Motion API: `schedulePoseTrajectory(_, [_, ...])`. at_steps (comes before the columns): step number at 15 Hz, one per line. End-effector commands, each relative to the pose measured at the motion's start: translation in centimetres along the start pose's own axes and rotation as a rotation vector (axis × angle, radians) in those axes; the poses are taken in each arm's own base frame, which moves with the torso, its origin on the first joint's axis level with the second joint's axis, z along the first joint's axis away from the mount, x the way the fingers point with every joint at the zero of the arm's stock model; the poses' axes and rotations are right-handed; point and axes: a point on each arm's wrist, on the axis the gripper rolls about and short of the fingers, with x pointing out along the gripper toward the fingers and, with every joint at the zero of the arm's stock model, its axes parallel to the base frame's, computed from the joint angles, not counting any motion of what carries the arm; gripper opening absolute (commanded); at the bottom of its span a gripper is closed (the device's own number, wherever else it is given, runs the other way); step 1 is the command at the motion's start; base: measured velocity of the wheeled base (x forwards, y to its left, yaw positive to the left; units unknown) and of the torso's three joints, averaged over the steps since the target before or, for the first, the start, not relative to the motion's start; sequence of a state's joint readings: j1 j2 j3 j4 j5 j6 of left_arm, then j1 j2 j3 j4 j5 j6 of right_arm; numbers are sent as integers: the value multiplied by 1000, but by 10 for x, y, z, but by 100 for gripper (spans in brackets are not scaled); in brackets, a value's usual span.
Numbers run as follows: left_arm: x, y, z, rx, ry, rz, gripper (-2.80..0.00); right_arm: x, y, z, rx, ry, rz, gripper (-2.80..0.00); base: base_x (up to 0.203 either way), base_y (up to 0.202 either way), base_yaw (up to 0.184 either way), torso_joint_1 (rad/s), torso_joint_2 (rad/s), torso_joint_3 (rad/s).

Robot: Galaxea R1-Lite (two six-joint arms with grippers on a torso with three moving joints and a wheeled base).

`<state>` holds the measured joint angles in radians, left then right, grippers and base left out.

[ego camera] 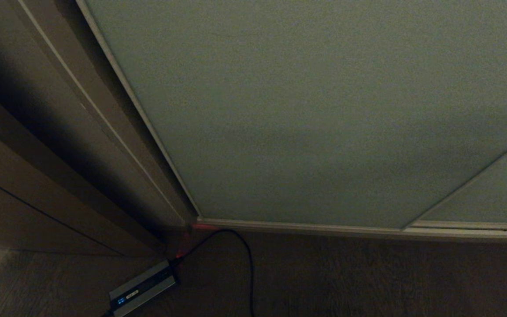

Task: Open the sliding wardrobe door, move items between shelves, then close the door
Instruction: Close the door, then open the door

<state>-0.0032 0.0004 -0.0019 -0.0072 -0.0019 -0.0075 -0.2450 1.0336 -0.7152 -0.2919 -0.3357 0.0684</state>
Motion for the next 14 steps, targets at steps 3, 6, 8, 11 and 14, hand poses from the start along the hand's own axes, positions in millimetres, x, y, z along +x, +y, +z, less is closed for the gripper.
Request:
schedulePoseTrajectory(3, [0,0,0,0,-4,-1,-280,-26,-18,-26,26,20,-48,-280,0,0,0,0,0,0])
schedulePoseTrajectory(6, [0,0,0,0,-4,-1,-280,-25,-30,-20,47,-8,-163,-280,0,0,0,0,0,0])
schedulePoseTrajectory(8, [0,0,0,0,-2,-1,-280,-32,-34,-23,56,-18,-168,-280,0,0,0,0,0,0])
schedulePoseTrajectory(11, [0,0,0,0,-3,-1,-280,-40,-32,-26,52,-28,-138,-280,0,0,0,0,0,0])
schedulePoseTrajectory(14, [0,0,0,0,-3,-1,-280,-41,-26,-22,64,-37,-77,-280,0,0,0,0,0,0])
